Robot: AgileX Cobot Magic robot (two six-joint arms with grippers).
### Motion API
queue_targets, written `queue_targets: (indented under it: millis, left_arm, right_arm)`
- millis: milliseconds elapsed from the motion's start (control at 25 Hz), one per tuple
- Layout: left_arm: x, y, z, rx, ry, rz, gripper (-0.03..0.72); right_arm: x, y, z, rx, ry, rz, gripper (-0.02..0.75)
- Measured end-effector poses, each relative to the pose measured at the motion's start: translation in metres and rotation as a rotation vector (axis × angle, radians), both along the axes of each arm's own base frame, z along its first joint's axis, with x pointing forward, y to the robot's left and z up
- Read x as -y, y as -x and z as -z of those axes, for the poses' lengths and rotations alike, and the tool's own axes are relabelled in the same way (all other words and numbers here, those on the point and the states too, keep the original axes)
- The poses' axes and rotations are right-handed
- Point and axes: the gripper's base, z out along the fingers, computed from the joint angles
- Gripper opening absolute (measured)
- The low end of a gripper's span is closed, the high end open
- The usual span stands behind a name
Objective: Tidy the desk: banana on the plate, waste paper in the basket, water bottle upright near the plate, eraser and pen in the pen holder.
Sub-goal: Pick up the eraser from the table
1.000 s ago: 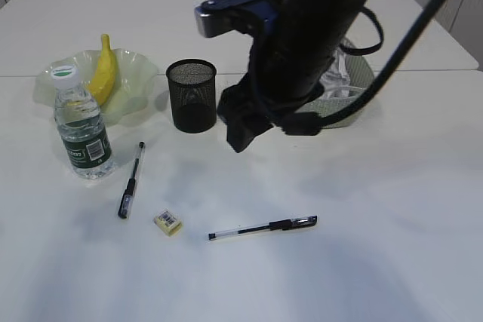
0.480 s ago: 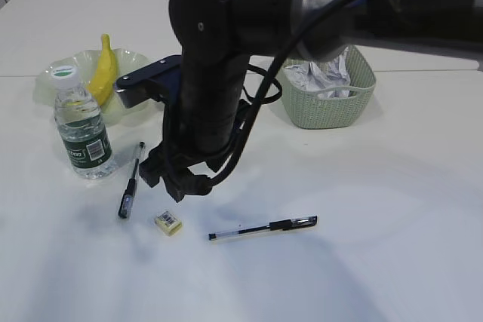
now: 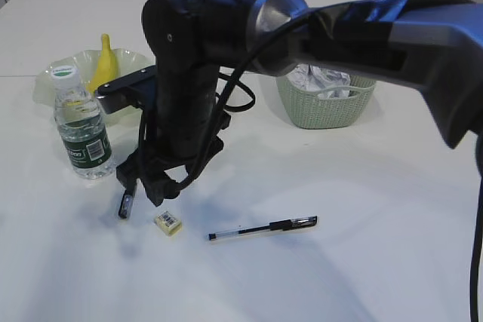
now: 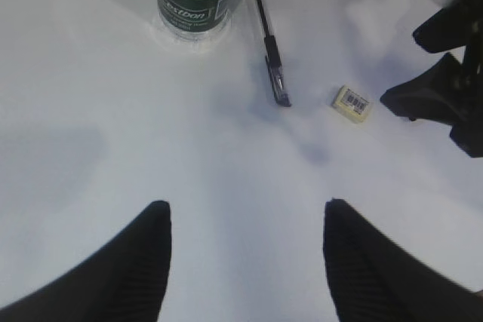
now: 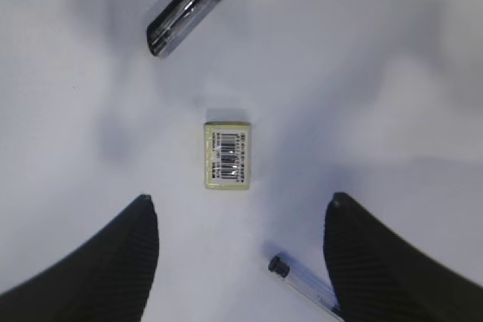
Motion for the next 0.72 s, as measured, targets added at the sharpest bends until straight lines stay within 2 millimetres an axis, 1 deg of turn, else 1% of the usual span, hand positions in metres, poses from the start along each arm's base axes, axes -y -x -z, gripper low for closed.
queue_targets:
  millis: [160,360,640,720]
  left_arm:
    - [0.0,0.0,0.0,0.006,-0.002,-0.001,0.454]
    - [0.0,0.0,0.0,0.006,-0.002,-0.001,0.454]
    - [0.0,0.0,0.0,0.006,-0.002,-0.001,0.454]
    - [0.0,0.0,0.0,0.006,-0.002,-0.001,0.454]
  right_arm:
    - [-0.006,0.003,0.012,-0.019,0.018,-0.011,0.509]
    - [-0.007,0.003,0.02,-0.032,0.029,-0.013,0.508]
    - [-0.012,-0.002,0.048,-0.061,0.052,-0.009,0.508]
    - [-0.013,-0.003,0.052,-0.062,0.055,-0.009,0.507]
